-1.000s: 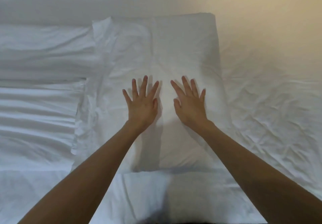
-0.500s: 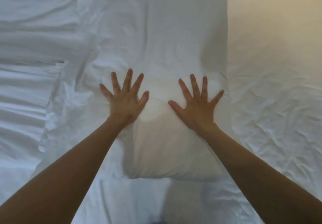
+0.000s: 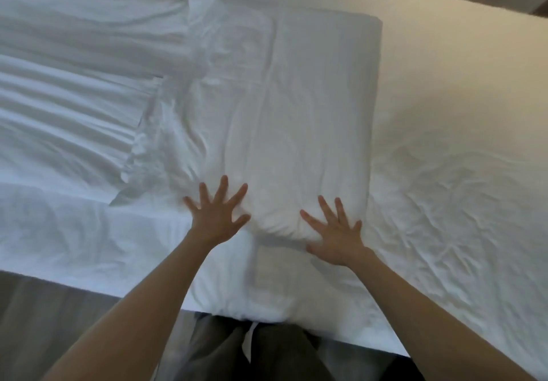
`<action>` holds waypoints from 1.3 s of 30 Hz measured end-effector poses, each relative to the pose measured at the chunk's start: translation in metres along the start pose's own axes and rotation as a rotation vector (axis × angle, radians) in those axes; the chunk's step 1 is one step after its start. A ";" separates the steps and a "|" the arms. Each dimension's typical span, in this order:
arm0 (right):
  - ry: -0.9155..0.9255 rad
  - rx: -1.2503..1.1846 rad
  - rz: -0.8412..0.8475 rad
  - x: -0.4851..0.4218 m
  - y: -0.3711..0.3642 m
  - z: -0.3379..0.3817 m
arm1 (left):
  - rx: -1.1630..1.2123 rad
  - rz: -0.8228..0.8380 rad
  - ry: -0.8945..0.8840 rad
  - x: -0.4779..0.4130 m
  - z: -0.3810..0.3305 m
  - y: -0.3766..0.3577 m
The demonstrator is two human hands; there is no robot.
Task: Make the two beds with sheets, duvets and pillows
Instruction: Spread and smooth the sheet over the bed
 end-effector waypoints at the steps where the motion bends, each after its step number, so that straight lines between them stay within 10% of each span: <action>1: 0.003 -0.007 0.075 0.009 -0.003 0.002 | -0.014 0.057 -0.008 0.013 0.003 -0.003; 5: 0.061 -0.007 0.134 0.040 0.025 0.023 | 0.031 0.130 -0.042 0.062 0.012 0.017; 11: 0.195 -0.086 -0.336 0.108 0.099 0.096 | 0.156 -0.224 -0.061 0.132 0.052 0.083; 21: 0.334 -0.160 -0.636 0.194 0.133 0.310 | 0.177 -0.552 -0.054 0.259 0.215 0.136; 39: 0.705 0.083 -0.793 0.205 0.195 0.680 | 0.200 -0.871 0.166 0.378 0.537 0.190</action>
Point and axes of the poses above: each hand's wrist, its own x-axis away from the middle knuckle, its own y-axis out of the back of the hand, z = x × y, the point moved 6 cm from there along -x, towards the middle knuckle
